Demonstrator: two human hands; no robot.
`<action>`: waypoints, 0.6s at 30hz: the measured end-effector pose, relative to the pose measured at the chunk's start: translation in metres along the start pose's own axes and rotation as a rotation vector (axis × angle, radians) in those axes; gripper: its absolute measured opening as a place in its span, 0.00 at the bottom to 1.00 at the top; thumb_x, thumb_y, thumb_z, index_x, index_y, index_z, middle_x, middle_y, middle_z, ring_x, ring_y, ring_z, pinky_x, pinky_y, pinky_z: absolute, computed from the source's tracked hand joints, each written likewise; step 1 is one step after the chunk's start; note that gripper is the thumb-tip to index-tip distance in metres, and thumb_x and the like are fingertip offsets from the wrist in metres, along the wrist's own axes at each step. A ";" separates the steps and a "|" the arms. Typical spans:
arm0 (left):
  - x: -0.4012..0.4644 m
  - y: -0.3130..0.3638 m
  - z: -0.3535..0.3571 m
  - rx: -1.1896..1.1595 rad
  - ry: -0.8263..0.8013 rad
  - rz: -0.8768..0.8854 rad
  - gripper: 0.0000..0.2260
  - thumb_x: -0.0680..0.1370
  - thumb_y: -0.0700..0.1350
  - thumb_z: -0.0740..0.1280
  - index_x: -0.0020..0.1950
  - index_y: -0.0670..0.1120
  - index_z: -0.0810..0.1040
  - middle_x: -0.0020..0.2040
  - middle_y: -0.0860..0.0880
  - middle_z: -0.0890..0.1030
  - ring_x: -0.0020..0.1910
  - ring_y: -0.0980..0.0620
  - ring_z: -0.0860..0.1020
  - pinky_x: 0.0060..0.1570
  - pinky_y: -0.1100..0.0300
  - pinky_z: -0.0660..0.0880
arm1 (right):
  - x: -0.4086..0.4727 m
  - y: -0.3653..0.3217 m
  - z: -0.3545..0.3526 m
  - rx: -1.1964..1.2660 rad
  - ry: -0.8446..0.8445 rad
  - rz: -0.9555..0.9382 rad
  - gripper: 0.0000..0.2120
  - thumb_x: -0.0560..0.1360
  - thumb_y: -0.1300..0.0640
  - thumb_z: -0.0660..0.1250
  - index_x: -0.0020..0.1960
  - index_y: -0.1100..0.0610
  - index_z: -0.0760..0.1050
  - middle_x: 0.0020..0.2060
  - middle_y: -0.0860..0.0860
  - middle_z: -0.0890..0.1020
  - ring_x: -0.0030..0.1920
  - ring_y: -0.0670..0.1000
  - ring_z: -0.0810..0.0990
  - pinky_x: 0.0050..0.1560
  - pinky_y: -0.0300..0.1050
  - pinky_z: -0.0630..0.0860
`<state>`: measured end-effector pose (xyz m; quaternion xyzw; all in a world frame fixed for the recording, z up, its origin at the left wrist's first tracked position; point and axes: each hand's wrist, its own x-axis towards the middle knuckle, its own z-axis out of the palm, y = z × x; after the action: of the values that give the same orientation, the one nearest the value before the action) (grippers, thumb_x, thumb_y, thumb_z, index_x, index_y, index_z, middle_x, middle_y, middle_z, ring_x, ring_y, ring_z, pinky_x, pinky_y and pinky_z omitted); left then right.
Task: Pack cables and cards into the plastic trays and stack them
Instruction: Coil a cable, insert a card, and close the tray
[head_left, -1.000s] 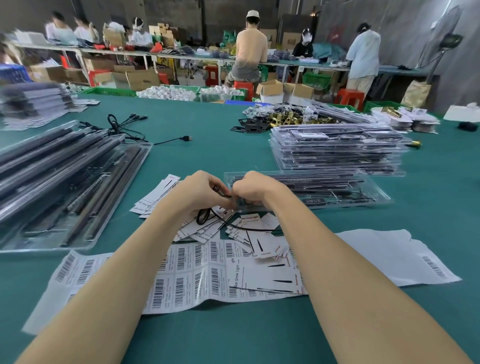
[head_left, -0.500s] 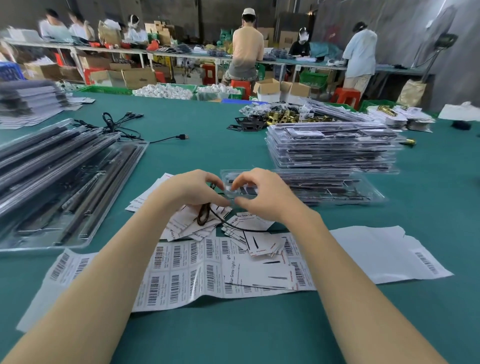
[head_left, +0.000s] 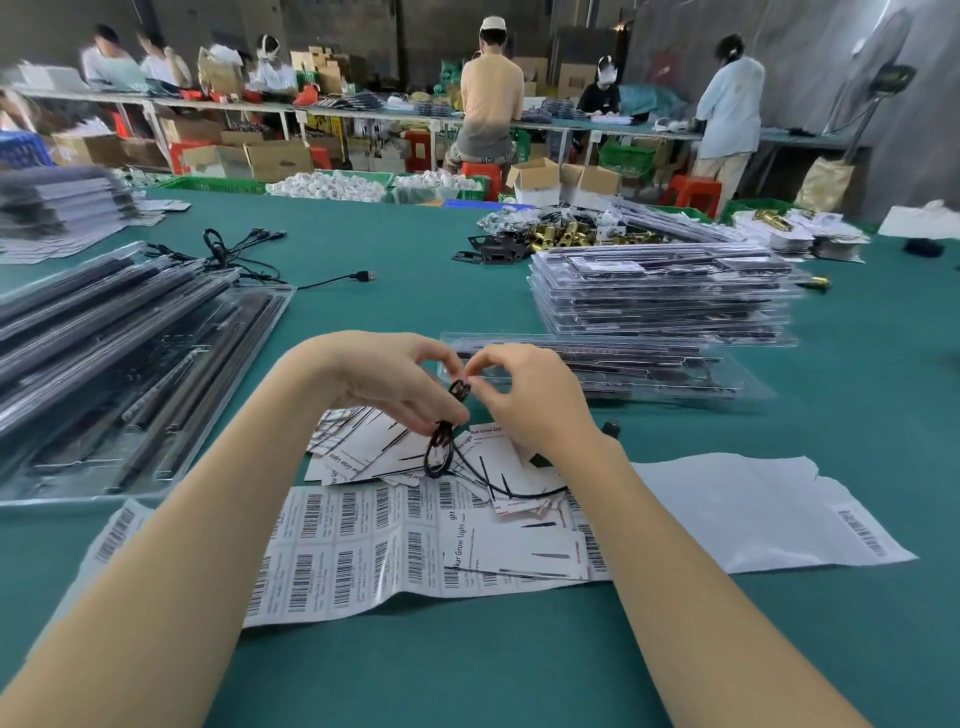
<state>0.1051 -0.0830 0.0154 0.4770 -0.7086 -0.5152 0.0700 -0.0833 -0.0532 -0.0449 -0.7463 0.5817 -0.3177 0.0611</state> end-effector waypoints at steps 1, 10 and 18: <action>-0.001 0.000 0.000 -0.039 -0.004 0.024 0.19 0.73 0.39 0.77 0.61 0.46 0.76 0.51 0.42 0.82 0.45 0.51 0.84 0.52 0.57 0.82 | 0.000 -0.001 0.001 0.047 -0.034 0.018 0.07 0.79 0.53 0.66 0.54 0.44 0.81 0.54 0.42 0.83 0.55 0.49 0.80 0.52 0.49 0.78; 0.001 -0.003 0.002 -0.114 -0.085 0.112 0.20 0.71 0.36 0.77 0.60 0.41 0.77 0.55 0.39 0.84 0.51 0.49 0.83 0.52 0.63 0.78 | -0.022 0.000 -0.011 0.478 -0.056 0.278 0.09 0.78 0.61 0.64 0.47 0.52 0.82 0.40 0.46 0.86 0.39 0.44 0.82 0.43 0.39 0.81; 0.007 0.008 0.020 -0.140 0.047 0.128 0.14 0.78 0.40 0.72 0.64 0.46 0.79 0.55 0.50 0.84 0.50 0.56 0.83 0.47 0.65 0.79 | -0.026 -0.001 -0.039 0.778 -0.641 0.429 0.14 0.80 0.50 0.68 0.60 0.57 0.78 0.47 0.50 0.88 0.34 0.45 0.73 0.29 0.34 0.67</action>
<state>0.0848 -0.0748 0.0098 0.4366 -0.6982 -0.5465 0.1526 -0.1070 -0.0186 -0.0239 -0.5927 0.5127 -0.2467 0.5701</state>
